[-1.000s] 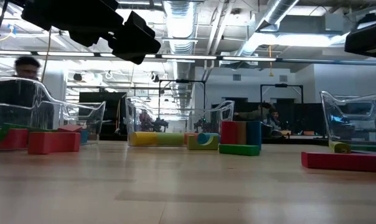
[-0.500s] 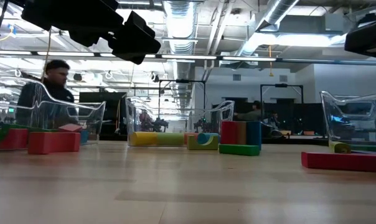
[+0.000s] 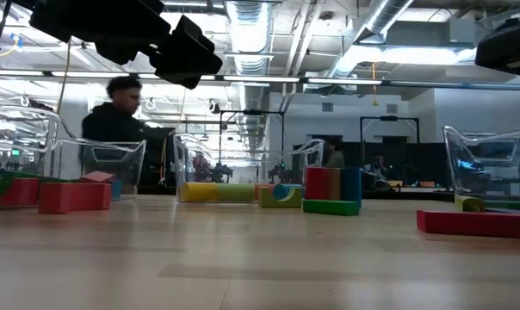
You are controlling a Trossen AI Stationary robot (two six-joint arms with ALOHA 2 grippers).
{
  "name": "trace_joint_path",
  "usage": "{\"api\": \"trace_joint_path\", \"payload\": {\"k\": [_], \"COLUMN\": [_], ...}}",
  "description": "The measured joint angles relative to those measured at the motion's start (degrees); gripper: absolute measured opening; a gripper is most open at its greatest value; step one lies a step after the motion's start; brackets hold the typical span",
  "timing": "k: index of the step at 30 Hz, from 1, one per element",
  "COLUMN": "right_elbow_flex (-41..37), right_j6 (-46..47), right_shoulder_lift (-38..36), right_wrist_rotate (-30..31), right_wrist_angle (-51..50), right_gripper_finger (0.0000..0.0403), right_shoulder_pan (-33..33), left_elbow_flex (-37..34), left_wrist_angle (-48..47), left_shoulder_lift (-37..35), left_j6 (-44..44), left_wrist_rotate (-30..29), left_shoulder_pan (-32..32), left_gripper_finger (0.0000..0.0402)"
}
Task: Sort blocks by size
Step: Put the green cylindrical block into the top transparent bin
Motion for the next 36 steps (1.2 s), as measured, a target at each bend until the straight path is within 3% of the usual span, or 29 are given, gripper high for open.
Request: {"api": "trace_joint_path", "payload": {"k": [10, 21, 36], "right_elbow_flex": [7.44, 15.14, 16.49], "right_j6": [-4.23, -19.68, -40.83], "right_shoulder_lift": [0.10, 0.08, 0.06], "right_wrist_rotate": [10.48, 22.71, 23.76], "right_wrist_angle": [-0.60, -0.37, 13.12], "right_gripper_finger": [0.0161, 0.0162, 0.0162], "right_shoulder_pan": [-1.98, -5.70, -11.37], "left_elbow_flex": [0.00, 0.01, 2.87], "left_wrist_angle": [3.13, 8.47, 7.28], "left_shoulder_lift": [0.00, 0.00, 0.00], "left_j6": [0.34, -6.31, -10.54], "left_wrist_rotate": [0.03, 5.85, 11.10], "left_shoulder_pan": [0.00, 2.38, 5.11], "left_gripper_finger": [0.0231, 0.0231, 0.0231]}}
